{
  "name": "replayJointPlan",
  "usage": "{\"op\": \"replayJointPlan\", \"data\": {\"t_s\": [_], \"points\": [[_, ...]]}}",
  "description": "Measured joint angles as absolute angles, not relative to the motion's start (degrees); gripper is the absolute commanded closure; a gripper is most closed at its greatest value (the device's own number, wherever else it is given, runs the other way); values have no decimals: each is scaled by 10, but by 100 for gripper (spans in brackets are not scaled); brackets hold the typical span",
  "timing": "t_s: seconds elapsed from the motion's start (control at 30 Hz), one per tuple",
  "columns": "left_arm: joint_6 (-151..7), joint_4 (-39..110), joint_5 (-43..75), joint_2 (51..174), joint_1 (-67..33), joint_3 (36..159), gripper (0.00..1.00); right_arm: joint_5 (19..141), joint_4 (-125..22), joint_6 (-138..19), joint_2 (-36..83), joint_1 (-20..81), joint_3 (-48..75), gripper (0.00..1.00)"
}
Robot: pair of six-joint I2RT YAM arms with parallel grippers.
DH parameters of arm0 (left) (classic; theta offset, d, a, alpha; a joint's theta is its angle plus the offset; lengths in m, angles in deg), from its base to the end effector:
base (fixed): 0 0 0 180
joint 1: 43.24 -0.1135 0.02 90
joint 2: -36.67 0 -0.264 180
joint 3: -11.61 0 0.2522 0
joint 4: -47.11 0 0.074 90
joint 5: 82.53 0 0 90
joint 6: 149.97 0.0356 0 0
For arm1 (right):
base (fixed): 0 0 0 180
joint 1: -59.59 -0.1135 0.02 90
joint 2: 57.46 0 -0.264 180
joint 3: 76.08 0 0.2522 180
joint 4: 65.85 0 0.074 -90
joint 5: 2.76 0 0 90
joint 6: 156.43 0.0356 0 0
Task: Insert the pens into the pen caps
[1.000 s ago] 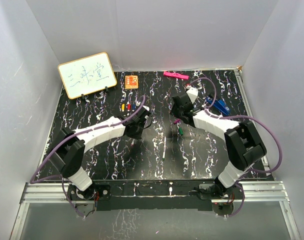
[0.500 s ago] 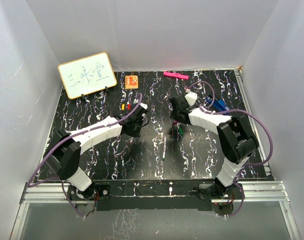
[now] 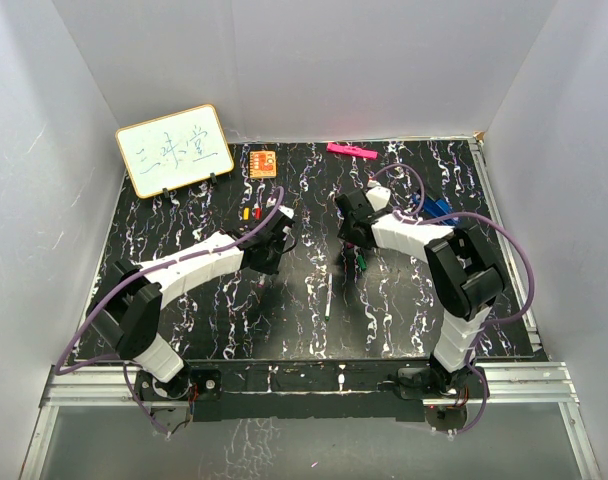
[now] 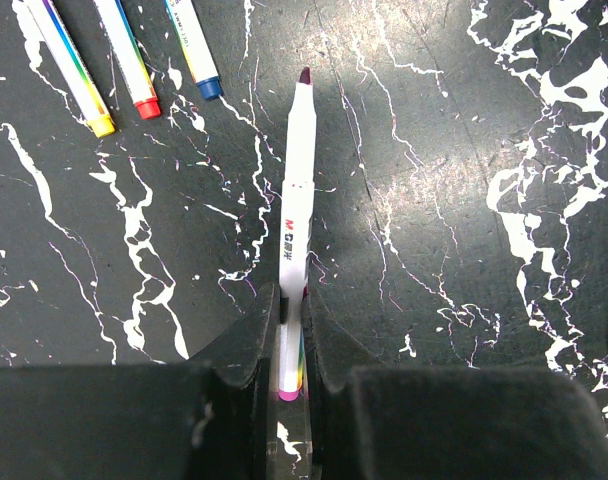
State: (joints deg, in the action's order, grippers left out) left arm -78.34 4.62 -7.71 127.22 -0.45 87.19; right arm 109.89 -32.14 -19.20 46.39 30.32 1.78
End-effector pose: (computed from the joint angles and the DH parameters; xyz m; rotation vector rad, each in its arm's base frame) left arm 0.2444 -0.2136 0.2210 0.4374 2.4850 -0.0851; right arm 0.3241 0.1659 0.1670 0.5219 2.4377 0.0258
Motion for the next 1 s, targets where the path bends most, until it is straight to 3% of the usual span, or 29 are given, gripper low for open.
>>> {"op": "replayJointPlan", "data": {"t_s": [0.4, 0.63, 1.0], "points": [[-780, 49, -72, 1272, -12, 871, 100, 1103, -304, -178, 486, 303, 32, 64], [-779, 54, -69, 1272, -15, 864, 100, 1107, -273, -170, 496, 303, 50, 77], [-775, 66, -69, 1254, -23, 861, 100, 1112, -234, -178, 509, 303, 69, 82]]}}
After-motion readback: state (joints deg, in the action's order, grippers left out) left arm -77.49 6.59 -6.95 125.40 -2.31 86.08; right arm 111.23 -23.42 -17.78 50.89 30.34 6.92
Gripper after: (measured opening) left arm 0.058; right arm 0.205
